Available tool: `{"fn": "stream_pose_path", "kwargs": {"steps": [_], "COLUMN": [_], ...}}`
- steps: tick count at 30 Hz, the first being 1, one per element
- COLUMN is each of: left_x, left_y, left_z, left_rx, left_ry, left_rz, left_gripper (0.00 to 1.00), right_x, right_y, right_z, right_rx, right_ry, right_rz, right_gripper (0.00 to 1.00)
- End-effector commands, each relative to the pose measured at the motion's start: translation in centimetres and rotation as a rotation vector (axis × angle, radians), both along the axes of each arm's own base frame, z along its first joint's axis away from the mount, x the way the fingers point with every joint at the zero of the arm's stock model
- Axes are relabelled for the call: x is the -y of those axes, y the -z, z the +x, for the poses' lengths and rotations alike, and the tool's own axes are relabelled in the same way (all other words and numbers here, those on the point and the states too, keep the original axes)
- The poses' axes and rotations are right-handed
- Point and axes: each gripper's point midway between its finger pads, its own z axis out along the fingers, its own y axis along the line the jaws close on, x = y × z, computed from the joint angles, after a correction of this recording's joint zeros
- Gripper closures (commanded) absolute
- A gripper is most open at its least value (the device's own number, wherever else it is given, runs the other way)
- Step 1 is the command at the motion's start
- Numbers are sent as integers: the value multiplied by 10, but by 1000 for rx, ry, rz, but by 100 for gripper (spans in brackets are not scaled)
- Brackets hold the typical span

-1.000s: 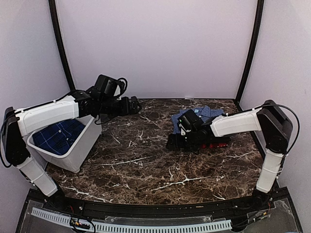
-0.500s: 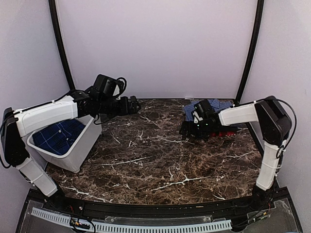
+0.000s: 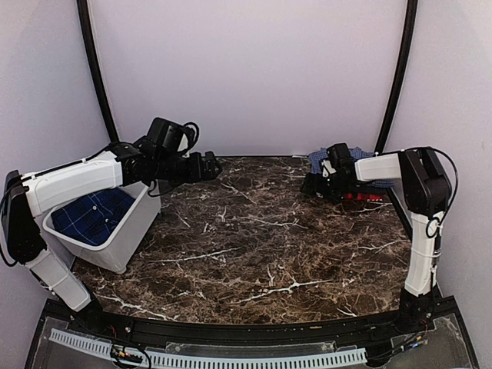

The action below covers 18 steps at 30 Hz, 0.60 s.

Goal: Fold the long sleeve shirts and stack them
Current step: Move the square-folded shirt to the corner of the board.

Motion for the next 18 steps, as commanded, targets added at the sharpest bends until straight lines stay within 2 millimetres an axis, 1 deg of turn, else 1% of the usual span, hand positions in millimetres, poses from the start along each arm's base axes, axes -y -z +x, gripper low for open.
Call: {"fn": "stream_pose_path", "kwargs": {"steps": [1, 5, 7, 12, 14, 18], "left_x": [-8, -9, -10, -8, -7, -6], "left_y": [-12, -12, -11, -10, -11, -13], "left_z": [-3, -3, -3, -2, -1, -1], "left_rx": [22, 22, 18, 14, 15, 19], "left_ry": [-5, -7, -8, -4, -1, 5], "left_rz": [4, 8, 11, 6, 3, 2], "left_gripper": [1, 1, 1, 1, 1, 1], "right_x": [33, 49, 52, 46, 43, 33], "right_y": [27, 26, 25, 15, 8, -14], "right_z": [2, 8, 9, 8, 6, -1], "right_rx": [-70, -61, -61, -47, -37, -6], "right_ry": [20, 33, 34, 15, 10, -12], "right_rz": [-76, -96, -96, -67, -55, -35], "right_gripper": [1, 2, 1, 1, 1, 1]}}
